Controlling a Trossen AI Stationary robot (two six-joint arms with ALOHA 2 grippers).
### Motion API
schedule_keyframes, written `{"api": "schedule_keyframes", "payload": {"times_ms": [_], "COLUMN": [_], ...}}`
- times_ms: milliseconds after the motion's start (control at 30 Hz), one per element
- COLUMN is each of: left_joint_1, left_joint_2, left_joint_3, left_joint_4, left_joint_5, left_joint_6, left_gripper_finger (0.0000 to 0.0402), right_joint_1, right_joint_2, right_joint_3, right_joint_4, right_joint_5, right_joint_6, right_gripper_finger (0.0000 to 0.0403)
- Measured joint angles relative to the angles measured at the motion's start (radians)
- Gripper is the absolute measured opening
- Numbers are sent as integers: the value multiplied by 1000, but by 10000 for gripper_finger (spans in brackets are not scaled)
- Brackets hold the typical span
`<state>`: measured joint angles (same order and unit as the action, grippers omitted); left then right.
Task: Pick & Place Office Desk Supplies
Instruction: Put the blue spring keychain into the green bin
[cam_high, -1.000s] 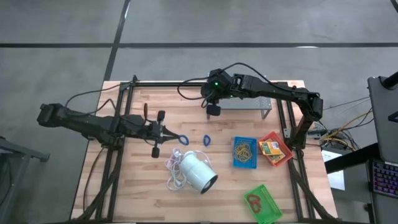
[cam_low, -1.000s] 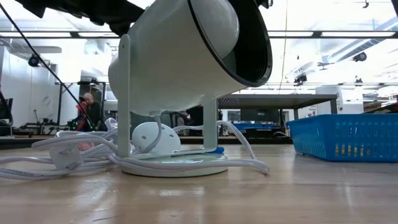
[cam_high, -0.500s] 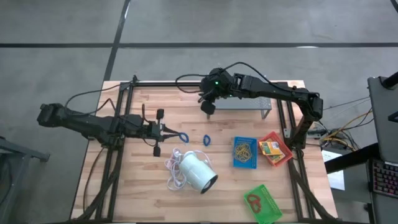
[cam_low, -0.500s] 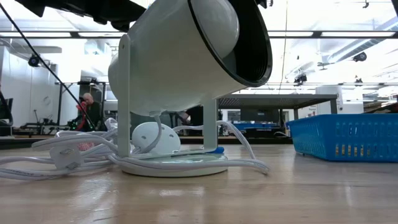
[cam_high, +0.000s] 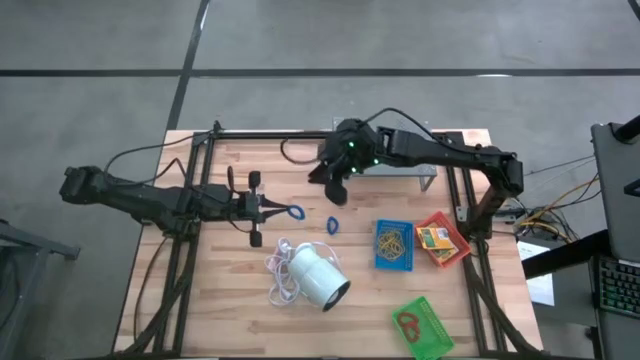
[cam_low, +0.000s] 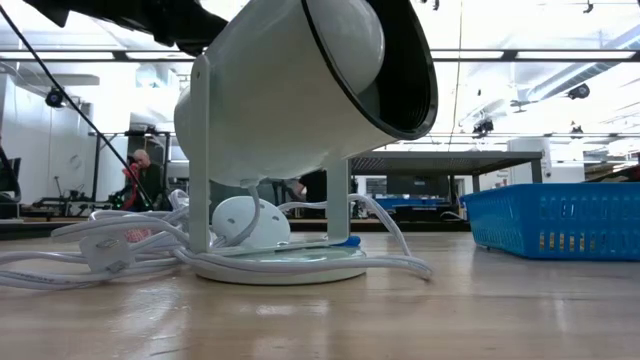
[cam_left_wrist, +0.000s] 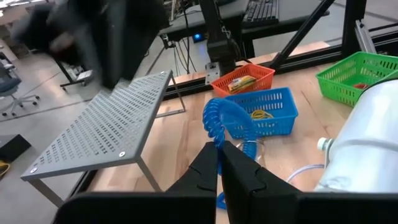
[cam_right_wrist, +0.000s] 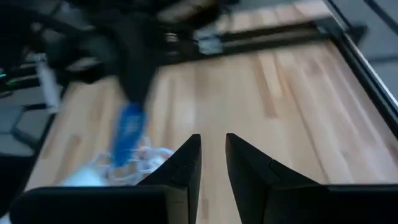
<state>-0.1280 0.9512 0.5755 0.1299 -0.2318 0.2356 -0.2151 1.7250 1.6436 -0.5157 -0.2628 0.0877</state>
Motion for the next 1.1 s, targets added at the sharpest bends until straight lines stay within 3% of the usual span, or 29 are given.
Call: {"api": "schedule_keyframes", "payload": {"times_ms": [200,300,367,533,600,667,800,967,1100], "left_joint_1": [0,0,0,0,0,0,0,0,0], "left_joint_2": [0,0,0,1,0,1,0,0,0], "left_joint_3": [-1,-1,-1,-1,-4,-6,-6,-6,-6], "left_joint_4": [-6,-11,-12,-26,-24,-25,-22,-22,-21], "left_joint_5": [-5,-9,-15,-31,-31,-31,-31,-31,-31], "left_joint_6": [-8,-8,-8,-22,-27,-27,-27,-27,-26], "left_gripper_finger": [8,8,8,8,8,8,8,8,8], "right_joint_1": [98,185,254,425,473,509,525,519,515], "right_joint_2": [-42,-56,-56,-42,-41,-49,-64,-76,-74], "right_joint_3": [-10,-39,-52,-109,-149,-196,-255,-300,-357], "right_joint_4": [34,76,83,136,197,266,331,395,514], "right_joint_5": [10,121,314,1069,1216,1171,944,974,974], "right_joint_6": [-123,-179,-229,-310,-306,-321,-265,-149,-168], "right_gripper_finger": [72,72,72,72,72,72,72,72,72]}}
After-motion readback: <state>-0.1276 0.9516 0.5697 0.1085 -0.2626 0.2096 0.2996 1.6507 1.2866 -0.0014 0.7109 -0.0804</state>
